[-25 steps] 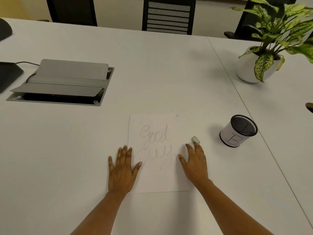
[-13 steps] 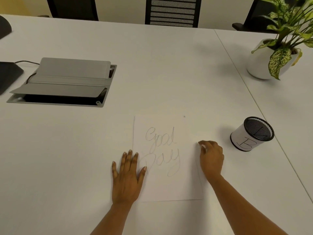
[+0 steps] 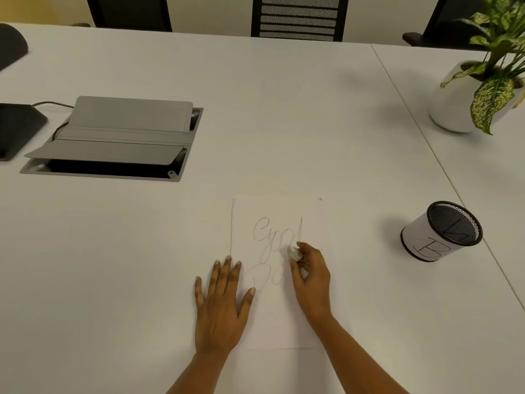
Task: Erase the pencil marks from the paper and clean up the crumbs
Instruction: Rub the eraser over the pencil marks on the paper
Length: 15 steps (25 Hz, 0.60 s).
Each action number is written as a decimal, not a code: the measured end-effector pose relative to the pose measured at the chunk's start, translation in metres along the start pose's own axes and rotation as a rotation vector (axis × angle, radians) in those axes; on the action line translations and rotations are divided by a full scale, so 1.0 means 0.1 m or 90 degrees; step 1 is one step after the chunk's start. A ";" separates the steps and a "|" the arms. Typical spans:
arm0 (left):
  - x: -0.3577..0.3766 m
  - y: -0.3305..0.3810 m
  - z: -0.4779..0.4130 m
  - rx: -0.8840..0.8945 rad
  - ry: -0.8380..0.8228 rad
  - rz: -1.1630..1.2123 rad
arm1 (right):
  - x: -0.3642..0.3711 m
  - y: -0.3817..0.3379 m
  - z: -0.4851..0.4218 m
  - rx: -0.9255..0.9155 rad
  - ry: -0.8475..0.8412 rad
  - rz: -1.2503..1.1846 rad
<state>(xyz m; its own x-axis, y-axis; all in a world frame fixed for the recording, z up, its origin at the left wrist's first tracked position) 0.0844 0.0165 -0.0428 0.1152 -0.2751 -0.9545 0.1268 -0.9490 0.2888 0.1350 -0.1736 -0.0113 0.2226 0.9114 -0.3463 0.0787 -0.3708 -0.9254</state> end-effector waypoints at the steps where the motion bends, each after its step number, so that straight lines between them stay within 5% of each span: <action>1: 0.00 0.00 0.00 -0.001 0.001 0.004 | 0.01 0.01 0.03 -0.008 -0.007 0.012; 10: -0.05 0.06 0.01 0.018 0.035 0.002 | -0.09 -0.01 0.47 -0.092 -0.117 0.081; 15: -0.01 0.08 0.01 0.036 0.047 -0.013 | 0.05 -0.15 0.42 -0.040 -0.123 0.049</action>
<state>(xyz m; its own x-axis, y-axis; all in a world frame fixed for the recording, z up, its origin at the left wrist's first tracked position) 0.0843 0.0089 -0.0394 0.1850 -0.2455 -0.9516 0.0738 -0.9621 0.2625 0.0937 -0.1562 -0.0055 0.0396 0.8948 -0.4447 0.1298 -0.4459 -0.8856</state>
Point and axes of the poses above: each hand's wrist, its own z-axis away from the middle knuckle, its own x-axis out of the palm, y = z × x, the point moved 8 cm from there along -z, towards the middle knuckle, and after that the axes turned 6 degrees about -x, right-handed, at the moved point
